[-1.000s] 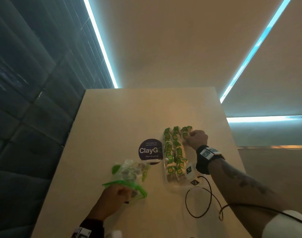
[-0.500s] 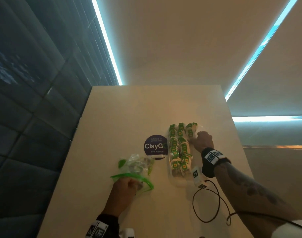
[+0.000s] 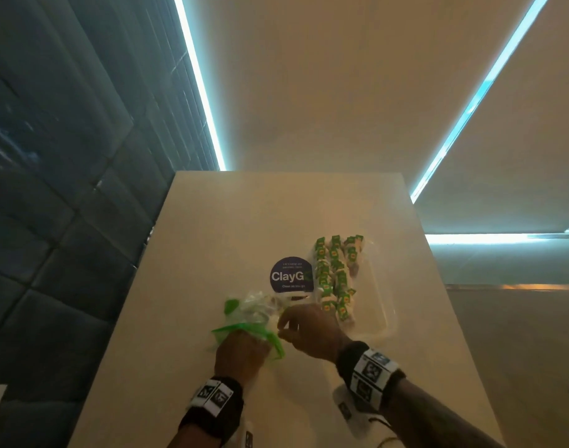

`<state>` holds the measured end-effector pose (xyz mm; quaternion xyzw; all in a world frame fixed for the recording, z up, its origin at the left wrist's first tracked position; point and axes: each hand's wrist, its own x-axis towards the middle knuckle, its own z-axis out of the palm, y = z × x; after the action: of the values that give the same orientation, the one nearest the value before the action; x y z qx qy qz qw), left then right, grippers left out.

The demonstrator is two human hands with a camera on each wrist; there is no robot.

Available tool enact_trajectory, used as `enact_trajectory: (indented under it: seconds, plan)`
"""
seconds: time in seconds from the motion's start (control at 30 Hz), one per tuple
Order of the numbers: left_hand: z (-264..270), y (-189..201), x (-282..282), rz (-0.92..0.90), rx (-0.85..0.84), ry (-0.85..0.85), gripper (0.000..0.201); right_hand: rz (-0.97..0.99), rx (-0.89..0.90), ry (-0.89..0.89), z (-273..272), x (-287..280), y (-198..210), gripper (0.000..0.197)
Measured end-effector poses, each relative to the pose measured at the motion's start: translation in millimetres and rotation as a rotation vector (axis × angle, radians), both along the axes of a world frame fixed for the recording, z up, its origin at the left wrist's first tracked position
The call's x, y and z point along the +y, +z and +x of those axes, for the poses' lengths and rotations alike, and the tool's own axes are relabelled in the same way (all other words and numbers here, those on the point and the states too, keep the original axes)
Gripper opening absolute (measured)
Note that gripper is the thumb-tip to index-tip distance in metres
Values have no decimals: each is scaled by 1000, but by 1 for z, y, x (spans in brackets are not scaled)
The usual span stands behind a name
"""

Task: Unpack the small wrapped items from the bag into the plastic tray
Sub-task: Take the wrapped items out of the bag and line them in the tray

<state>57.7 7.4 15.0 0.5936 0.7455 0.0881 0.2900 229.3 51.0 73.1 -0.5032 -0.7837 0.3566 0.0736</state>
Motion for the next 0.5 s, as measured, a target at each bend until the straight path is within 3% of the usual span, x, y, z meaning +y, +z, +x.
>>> enact_trajectory:
  seconds: [0.17, 0.27, 0.5]
  plan:
    - [5, 0, -1, -68, 41, -29, 37, -112, -178, 131, -12, -16, -15, 33]
    - [8, 3, 1, -114, 52, -10, 27, -68, -213, 37, -11, -17, -21, 31]
    - [9, 6, 1, -125, 22, 30, 28, -38, -169, -172, -13, -17, -26, 18]
